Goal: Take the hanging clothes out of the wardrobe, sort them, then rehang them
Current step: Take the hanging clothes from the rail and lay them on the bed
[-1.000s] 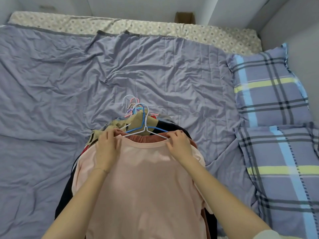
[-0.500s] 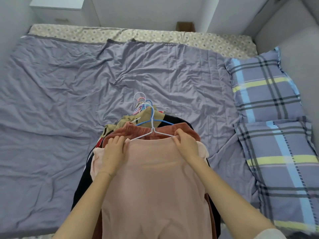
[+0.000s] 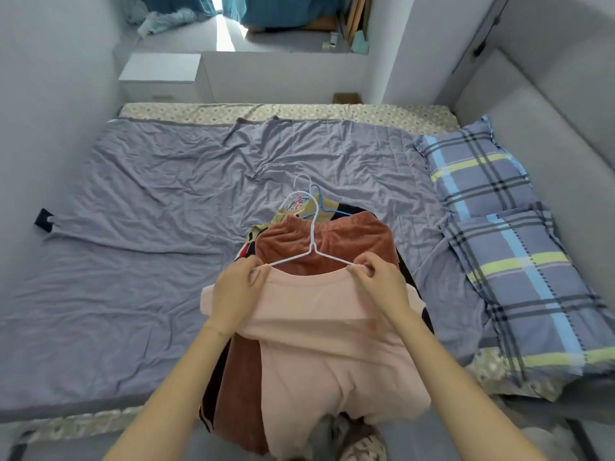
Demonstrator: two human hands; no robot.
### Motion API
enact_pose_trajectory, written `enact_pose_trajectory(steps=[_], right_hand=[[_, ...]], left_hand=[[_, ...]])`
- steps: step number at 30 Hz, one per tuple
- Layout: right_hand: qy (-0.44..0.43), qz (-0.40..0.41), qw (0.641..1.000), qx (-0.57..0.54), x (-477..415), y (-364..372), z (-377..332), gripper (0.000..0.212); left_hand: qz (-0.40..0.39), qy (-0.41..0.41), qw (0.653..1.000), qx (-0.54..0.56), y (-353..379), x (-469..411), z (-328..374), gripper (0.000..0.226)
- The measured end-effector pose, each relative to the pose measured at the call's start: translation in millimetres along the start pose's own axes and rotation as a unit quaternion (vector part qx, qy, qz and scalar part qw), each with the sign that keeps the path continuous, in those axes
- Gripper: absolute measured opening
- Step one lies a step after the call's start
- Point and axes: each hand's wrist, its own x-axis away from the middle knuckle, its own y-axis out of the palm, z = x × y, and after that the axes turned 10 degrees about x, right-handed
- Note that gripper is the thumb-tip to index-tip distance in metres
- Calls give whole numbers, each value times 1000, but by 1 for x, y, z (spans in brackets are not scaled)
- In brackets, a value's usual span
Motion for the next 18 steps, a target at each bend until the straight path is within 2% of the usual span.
enact_pose_trajectory(steps=[5,12,18], right_hand=[[-14,26,999,-14,67,-32,-31,16],[-25,24,999,-3,130,-53,-66,24],[-63,-21,997,-41,174,-40,-87,22]], left_hand=[[34,8,999,8,-51,56,28,15],[79,-7,996,27,-88,122,44,23],[135,-14,991,-6,-122,187,39,19]])
